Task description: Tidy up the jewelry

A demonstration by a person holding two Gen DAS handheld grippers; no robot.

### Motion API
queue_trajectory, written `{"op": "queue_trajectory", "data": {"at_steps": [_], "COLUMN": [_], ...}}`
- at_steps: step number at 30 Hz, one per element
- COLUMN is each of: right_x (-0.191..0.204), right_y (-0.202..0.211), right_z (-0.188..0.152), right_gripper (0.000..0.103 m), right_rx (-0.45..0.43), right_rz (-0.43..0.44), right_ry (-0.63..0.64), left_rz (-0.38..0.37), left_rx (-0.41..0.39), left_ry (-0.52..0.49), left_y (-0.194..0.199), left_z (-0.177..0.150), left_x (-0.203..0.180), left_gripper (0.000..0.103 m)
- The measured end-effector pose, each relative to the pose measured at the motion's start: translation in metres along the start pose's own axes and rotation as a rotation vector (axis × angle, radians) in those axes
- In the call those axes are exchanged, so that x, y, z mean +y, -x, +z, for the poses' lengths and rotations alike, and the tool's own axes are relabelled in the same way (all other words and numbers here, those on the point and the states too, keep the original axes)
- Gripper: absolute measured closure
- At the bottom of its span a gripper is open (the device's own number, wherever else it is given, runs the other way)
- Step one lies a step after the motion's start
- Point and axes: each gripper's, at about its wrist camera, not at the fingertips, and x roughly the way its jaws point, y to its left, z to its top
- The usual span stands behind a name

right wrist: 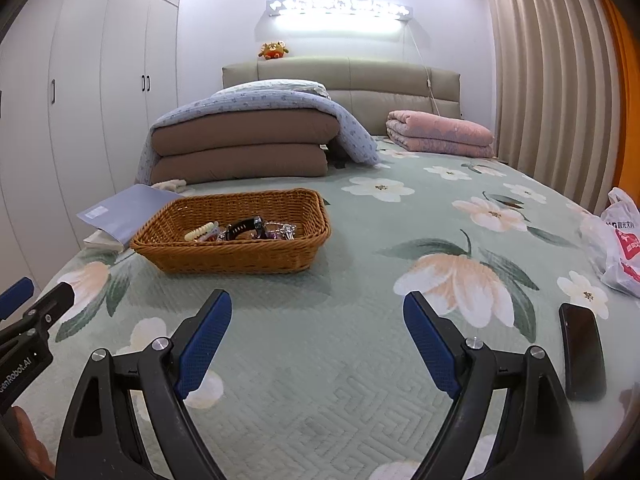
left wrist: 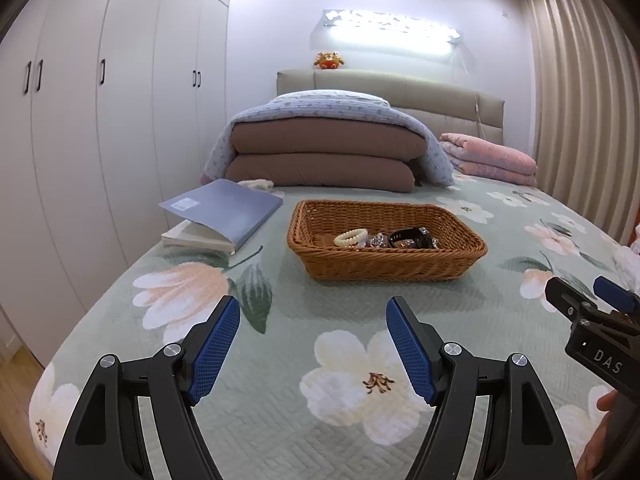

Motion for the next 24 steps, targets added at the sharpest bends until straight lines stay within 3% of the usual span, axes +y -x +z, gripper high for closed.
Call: {"op": "queue_trajectory", "data": {"at_steps": [24], "right_x": [-0.004], "right_y": [-0.013], "right_z": [-0.007], "right_gripper": [0.013], "right_rx": [0.050], "right_rz": [-0.011], "right_ry": [0.011], "left_rz": [0.000], "left_rx": [0.001], "left_ry": [-0.005], "left_y": [-0.001], "left_z": [0.001], "left_x": [0.002], "left_gripper": [0.026]}}
